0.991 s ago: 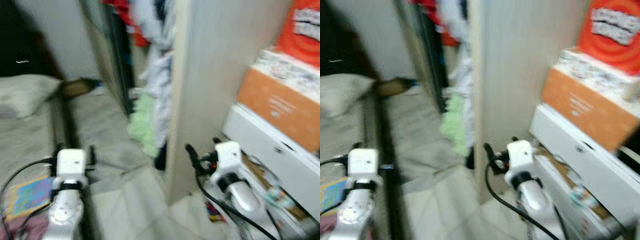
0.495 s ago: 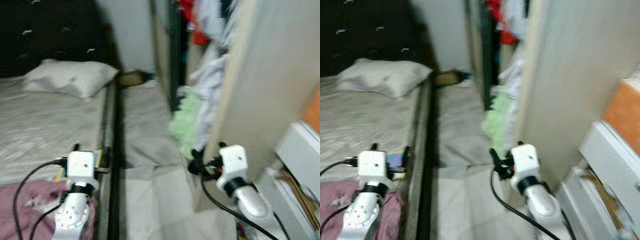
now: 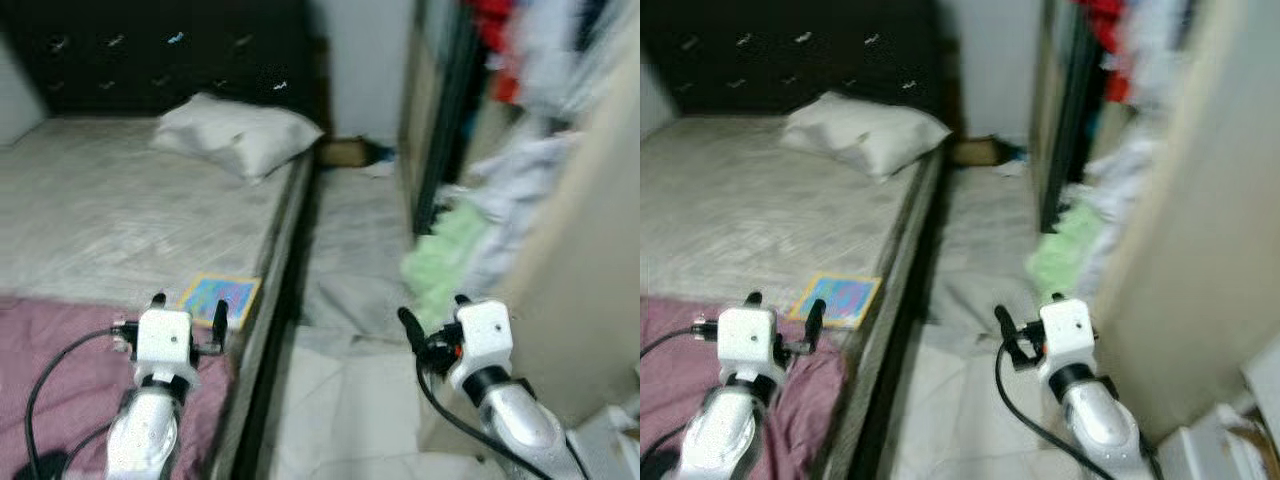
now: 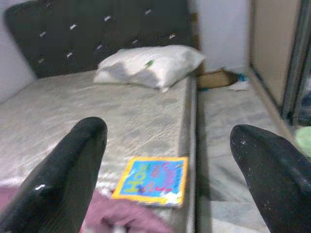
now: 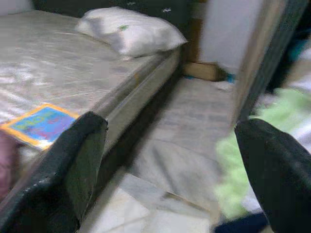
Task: Clean up the room
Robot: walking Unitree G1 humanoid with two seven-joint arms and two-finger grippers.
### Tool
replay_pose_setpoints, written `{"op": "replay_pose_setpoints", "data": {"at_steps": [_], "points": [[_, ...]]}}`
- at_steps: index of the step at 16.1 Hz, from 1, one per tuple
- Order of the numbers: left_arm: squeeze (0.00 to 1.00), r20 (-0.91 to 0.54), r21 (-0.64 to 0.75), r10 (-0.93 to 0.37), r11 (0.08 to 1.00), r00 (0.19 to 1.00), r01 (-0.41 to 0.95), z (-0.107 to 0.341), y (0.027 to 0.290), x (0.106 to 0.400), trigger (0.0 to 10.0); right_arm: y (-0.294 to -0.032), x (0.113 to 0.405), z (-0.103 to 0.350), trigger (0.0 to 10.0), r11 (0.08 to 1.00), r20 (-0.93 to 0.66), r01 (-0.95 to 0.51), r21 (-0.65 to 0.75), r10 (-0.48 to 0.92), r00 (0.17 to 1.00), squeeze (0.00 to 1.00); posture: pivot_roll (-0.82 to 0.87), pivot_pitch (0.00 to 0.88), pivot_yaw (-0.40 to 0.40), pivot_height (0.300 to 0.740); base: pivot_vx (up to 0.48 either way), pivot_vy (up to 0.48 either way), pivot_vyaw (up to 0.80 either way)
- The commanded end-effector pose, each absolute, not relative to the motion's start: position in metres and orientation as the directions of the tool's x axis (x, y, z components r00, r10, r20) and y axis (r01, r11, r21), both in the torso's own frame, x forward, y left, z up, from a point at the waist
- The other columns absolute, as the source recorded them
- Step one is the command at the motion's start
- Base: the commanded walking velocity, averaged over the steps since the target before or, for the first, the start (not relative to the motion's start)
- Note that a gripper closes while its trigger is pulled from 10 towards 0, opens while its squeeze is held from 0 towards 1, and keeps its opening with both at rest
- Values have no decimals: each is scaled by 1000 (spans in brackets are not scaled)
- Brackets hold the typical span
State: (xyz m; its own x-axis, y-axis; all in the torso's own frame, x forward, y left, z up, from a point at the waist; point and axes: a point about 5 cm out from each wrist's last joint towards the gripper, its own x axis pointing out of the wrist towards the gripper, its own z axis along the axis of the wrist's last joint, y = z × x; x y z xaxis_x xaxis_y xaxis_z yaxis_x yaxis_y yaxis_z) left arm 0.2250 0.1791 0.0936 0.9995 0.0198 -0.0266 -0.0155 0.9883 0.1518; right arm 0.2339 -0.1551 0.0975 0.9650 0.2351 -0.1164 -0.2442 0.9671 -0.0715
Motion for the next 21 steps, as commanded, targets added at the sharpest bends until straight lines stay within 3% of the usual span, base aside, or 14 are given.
{"op": "replay_pose_setpoints", "data": {"at_steps": [1, 11, 21], "points": [[0, -37, 153, 22, 988, 999, -17, 93, 181, 225, 10000, -150, 235, 100, 10000, 962, -107, -265, -70, 257, 960, 0, -13, 37, 22, 740, 0, 0, 788], [0, 6, 164, 108, 981, 994, -107, 98, 186, 234, 10000, -143, 246, 105, 10000, 956, -79, -284, -71, 279, 957, 0, -17, 34, 23, 740, 0, 0, 792], [0, 12, 163, 87, 983, 996, -88, 98, 184, 236, 10000, -140, 252, 105, 10000, 958, -70, -280, -65, 276, 959, 0, -12, 28, 26, 740, 0, 0, 794]]}}
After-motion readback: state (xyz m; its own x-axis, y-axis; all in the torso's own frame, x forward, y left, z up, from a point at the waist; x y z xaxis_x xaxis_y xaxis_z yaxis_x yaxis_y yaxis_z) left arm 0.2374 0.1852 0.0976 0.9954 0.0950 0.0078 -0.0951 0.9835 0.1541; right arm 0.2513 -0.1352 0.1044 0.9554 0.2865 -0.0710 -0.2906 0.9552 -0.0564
